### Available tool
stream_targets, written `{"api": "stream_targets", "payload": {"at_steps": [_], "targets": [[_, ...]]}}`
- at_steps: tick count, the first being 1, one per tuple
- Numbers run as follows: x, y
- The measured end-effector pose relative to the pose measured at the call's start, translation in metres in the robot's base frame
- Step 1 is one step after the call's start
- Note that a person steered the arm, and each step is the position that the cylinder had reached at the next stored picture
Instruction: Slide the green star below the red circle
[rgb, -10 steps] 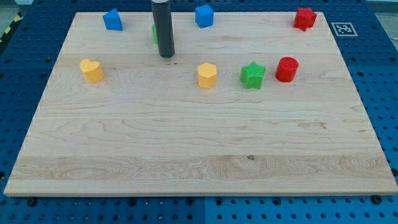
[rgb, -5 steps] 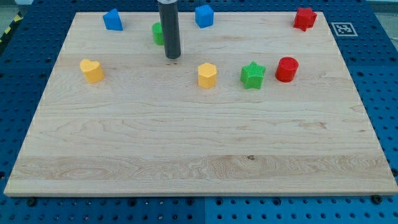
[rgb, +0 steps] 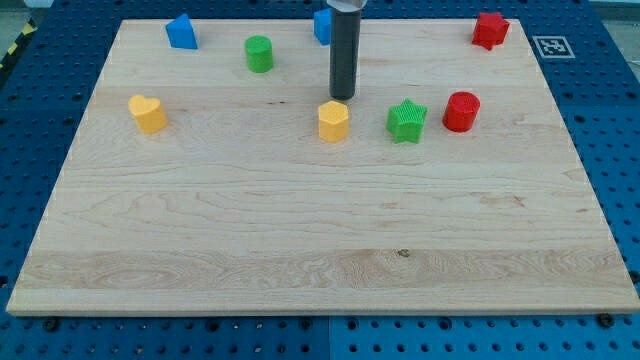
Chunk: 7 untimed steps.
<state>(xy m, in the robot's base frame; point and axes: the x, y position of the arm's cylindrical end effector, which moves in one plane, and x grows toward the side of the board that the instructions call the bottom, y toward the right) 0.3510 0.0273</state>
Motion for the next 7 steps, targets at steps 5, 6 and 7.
{"api": "stream_targets", "payload": {"at_steps": [5, 6, 7], "targets": [[0.072, 0.100], [0.076, 0.104], [0.076, 0.104]]}}
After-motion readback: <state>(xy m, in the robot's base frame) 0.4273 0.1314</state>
